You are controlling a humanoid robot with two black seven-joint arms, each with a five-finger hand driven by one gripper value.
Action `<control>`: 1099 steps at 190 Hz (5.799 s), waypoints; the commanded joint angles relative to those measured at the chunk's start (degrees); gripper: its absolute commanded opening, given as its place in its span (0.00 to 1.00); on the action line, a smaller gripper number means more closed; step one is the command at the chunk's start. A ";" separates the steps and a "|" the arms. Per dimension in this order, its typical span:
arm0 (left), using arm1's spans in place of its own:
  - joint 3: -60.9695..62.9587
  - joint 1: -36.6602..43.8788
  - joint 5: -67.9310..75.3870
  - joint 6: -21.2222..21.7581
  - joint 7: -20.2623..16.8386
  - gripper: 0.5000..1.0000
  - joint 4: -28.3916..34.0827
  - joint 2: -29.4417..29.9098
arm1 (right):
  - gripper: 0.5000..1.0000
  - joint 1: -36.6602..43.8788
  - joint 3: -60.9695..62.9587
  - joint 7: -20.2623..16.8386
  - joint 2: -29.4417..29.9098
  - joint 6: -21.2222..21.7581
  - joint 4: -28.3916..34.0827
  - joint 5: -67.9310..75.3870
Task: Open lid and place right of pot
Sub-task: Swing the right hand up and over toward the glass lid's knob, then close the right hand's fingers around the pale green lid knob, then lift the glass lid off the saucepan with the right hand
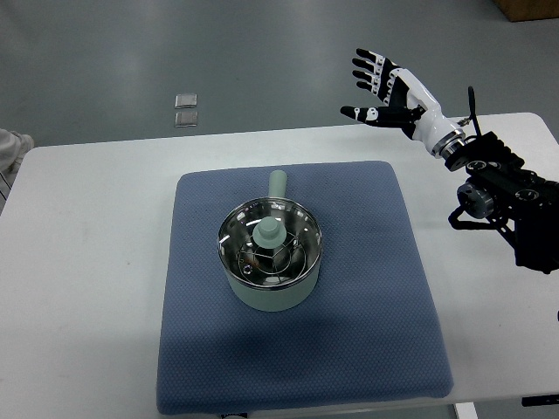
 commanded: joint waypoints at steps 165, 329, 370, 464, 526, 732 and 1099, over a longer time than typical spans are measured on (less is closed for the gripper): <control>0.00 0.00 0.00 -0.01 0.00 1.00 0.00 0.00 | 0.86 35.02 -19.47 0.00 -4.56 20.48 26.28 -52.71; 0.00 0.00 0.00 -0.01 0.00 1.00 0.00 0.00 | 0.83 28.96 -27.73 0.00 -2.10 12.65 26.10 -66.34; 0.00 0.00 0.00 -0.01 -0.09 1.00 0.00 0.00 | 0.82 27.38 -27.64 0.00 -2.80 11.34 26.19 -66.34; 0.00 0.00 0.00 -0.01 -0.09 1.00 0.00 0.00 | 0.71 26.15 -27.73 0.00 -5.53 9.49 29.53 -66.25; 0.00 0.00 0.00 -0.01 0.00 1.00 0.00 0.00 | 0.68 25.62 -27.91 0.00 -6.14 6.85 31.47 -67.39; 0.00 0.00 0.00 -0.01 0.00 1.00 0.00 0.00 | 0.41 26.23 -29.31 0.00 -5.44 3.34 31.38 -71.70; 0.00 0.00 0.00 -0.01 0.00 1.00 0.00 0.00 | 0.00 28.61 -24.74 0.00 -5.70 4.48 28.92 -68.62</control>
